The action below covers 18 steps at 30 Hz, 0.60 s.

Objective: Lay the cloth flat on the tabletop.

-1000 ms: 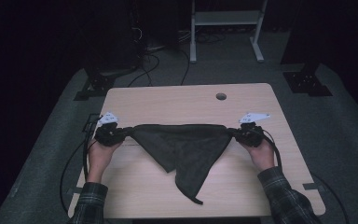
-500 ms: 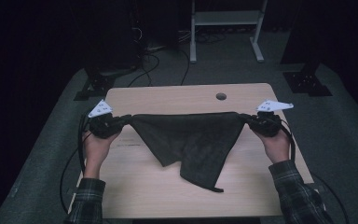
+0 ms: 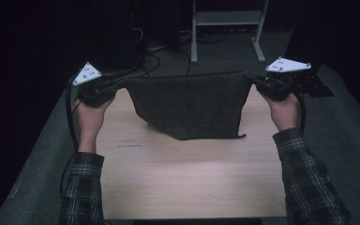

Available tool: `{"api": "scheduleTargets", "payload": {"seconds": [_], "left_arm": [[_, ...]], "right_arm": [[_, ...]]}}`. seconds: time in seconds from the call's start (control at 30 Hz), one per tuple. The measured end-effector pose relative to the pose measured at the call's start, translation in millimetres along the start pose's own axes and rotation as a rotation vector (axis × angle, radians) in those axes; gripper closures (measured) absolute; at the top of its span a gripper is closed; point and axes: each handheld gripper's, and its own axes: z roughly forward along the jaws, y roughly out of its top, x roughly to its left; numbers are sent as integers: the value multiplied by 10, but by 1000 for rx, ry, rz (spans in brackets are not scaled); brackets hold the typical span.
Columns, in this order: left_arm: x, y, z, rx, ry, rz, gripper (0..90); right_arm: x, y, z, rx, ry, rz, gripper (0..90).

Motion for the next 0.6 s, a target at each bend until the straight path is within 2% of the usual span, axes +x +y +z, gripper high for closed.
{"api": "scheduleTargets", "payload": {"seconds": [0.13, 0.2, 0.3, 0.37, 0.6], "left_arm": [[-20, 54, -18, -12, 2, 10, 836], [-44, 9, -16, 0, -13, 9, 836], [-61, -65, -2, 14, -23, 2, 835], [-72, -184, 29, 35, -37, -19, 836], [-117, -395, 50, 72, -66, -45, 835]], "right_arm": [[-15, 91, -76, -31, -12, -15, 857], [-17, 72, -86, -26, -12, -16, 857], [-3, -39, -78, -14, 0, 1, 857], [15, -133, -66, -6, 14, 20, 857], [95, -337, -69, 27, 33, 20, 856]]}}
